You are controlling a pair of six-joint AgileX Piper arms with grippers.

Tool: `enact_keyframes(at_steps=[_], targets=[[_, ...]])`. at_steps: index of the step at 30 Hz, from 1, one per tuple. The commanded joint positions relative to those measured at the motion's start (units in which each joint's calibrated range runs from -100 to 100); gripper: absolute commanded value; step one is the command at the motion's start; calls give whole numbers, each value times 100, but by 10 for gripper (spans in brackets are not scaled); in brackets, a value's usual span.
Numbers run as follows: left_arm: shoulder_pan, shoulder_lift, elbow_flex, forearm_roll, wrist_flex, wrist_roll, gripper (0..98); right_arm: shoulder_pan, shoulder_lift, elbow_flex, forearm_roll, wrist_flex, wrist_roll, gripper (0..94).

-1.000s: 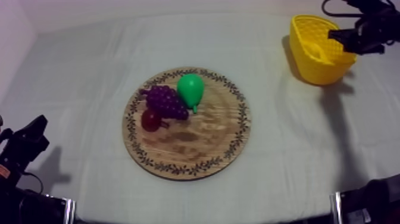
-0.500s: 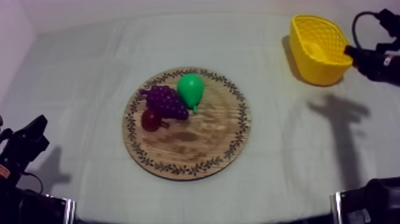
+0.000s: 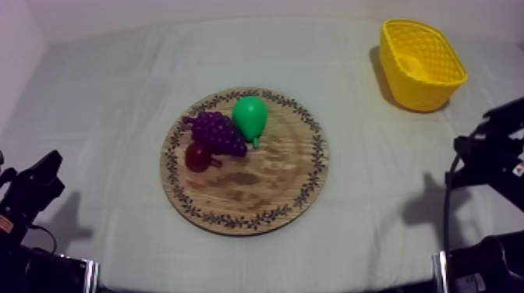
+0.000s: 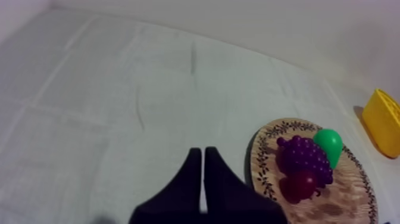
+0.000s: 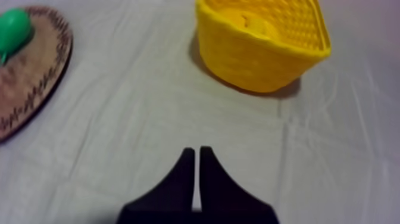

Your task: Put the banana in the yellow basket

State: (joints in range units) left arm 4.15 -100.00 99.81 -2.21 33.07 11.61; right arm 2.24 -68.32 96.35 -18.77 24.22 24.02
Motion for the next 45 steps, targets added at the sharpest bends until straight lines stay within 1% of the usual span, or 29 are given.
enact_keyframes(at_steps=[1, 5, 8, 12, 17, 20, 22, 25, 29, 32, 35, 45], targets=[[1, 0, -3, -1, -1, -1, 1, -26, -911, 176, 1405, 305, -1404, 3], [1, 0, -3, -1, -1, -2, 1, -122, -1531, 294, 1639, 804, -1755, 3], [1, 0, -3, -1, -1, -2, 1, -226, -1954, 308, 1729, 1195, -1981, 3], [1, 0, -3, -1, -1, -2, 1, -323, -2386, 216, 1775, 1698, -2119, 3], [1, 0, -3, 2, -1, -1, 1, -335, -2675, 167, 1797, 1970, -2200, 3], [1, 0, -3, 3, -1, -1, 1, -290, -2714, 165, 1800, 1997, -2175, 4], [1, 0, -3, 3, -1, -3, 1, -268, -2725, 233, 1790, 1754, -2109, 4], [1, 0, -3, 3, -1, -1, 1, -259, -2731, 298, 1775, 1404, -1876, 4], [1, 0, -3, 4, -1, 0, 1, -255, -2734, 323, 1769, 1285, -1496, 4], [1, 0, -3, 4, -1, -3, 1, -255, -2735, 328, 1768, 1260, -1317, 4], [1, 0, -3, 4, -1, -1, 1, -254, -2735, 330, 1768, 1252, -1252, 4], [1, 0, -3, 4, -1, -2, 1, -254, -2735, 331, 1767, 1248, -1239, 4]])
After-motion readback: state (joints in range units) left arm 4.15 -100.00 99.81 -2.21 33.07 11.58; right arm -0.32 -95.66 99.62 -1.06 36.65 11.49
